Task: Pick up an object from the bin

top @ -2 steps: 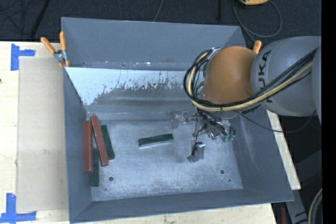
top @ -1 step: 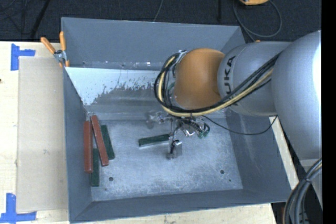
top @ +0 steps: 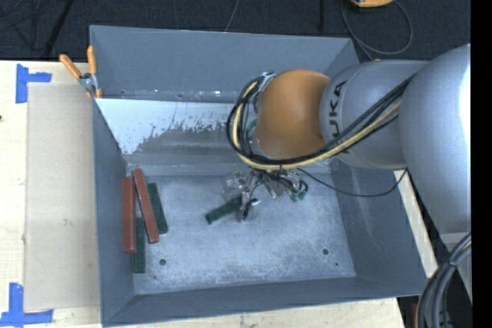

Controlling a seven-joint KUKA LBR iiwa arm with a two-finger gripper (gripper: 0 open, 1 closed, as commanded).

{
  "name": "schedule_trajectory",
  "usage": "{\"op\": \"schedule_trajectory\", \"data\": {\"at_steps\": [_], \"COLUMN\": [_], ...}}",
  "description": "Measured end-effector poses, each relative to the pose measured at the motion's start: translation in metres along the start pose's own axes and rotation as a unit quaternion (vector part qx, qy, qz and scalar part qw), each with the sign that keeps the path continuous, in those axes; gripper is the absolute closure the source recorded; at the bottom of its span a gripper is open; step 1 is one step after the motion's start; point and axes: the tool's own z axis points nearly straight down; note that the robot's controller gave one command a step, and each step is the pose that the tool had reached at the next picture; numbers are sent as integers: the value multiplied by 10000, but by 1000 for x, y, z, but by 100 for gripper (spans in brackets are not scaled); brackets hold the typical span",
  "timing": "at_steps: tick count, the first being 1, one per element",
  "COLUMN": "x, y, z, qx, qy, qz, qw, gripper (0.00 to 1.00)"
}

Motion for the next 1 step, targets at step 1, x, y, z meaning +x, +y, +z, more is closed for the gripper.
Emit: {"op": "schedule_trajectory", "data": {"at_steps": [1], "x": [-9], "y": [0], "z": [-153], "qx": [15], "qy": [-37], "qz": [316], "qw": [9995], "gripper": [100]}}
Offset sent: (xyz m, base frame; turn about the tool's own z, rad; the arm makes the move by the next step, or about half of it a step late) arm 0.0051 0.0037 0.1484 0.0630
